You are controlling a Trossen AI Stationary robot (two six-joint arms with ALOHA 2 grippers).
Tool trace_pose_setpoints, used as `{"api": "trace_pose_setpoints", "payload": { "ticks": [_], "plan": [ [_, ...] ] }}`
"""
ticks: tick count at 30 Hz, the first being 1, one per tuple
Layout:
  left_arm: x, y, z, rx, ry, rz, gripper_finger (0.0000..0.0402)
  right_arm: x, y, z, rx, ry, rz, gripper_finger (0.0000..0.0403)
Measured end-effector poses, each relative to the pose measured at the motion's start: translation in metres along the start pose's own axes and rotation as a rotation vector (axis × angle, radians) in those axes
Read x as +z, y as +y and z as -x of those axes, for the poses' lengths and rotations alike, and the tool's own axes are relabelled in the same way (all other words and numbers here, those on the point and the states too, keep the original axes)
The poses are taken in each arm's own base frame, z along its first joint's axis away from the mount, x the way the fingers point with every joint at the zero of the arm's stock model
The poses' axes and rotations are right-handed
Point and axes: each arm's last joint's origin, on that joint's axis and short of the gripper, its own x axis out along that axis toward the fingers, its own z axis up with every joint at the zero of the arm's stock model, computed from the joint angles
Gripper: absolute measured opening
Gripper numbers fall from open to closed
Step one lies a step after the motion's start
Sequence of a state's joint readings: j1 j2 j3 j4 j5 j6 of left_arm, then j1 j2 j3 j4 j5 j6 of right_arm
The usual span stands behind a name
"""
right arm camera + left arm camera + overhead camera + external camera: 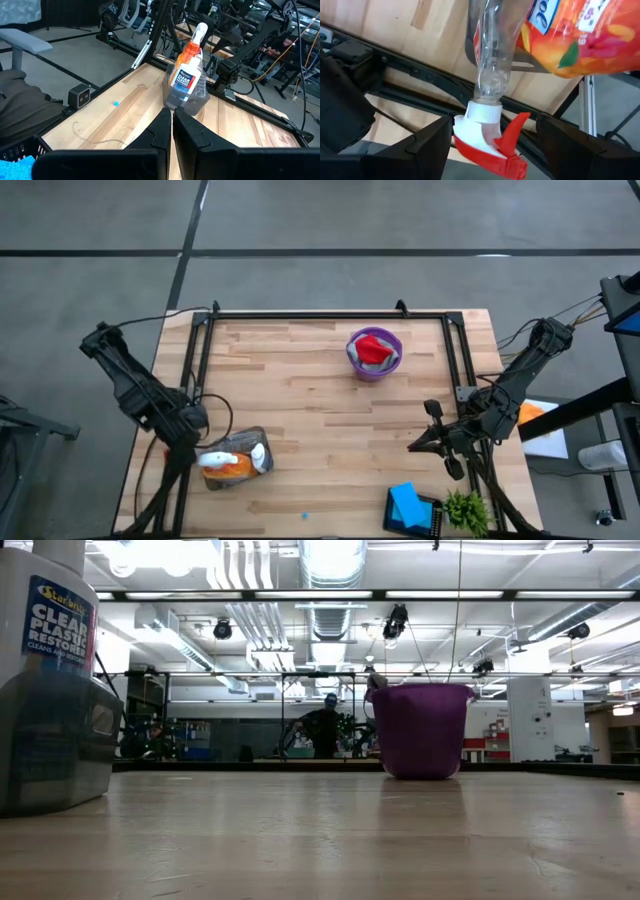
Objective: Pick & Place Kitchen Items
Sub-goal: Adjust the transparent spray bottle in the gray bin
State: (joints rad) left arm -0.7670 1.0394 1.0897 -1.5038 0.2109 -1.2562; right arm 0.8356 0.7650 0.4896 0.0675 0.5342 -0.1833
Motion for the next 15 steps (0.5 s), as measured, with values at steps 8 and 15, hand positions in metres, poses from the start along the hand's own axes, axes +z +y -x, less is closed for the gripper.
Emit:
{"api": "trace_pose_setpoints", "payload": {
  "ticks": [8, 15],
  "plan": [
    [0.002, -0.015, -0.007, -0.029, -0.004, -0.027, 0.0261, 0.0, 0.0, 0.0, 0.0, 0.0, 0.0, 0.0017],
    [0.002, -0.027, -0.014, -0.021, 0.036, -0.046, 0.0219, 0.0, 0.0, 0.0, 0.0, 0.0, -0.001, 0.0017]
  ]
}}
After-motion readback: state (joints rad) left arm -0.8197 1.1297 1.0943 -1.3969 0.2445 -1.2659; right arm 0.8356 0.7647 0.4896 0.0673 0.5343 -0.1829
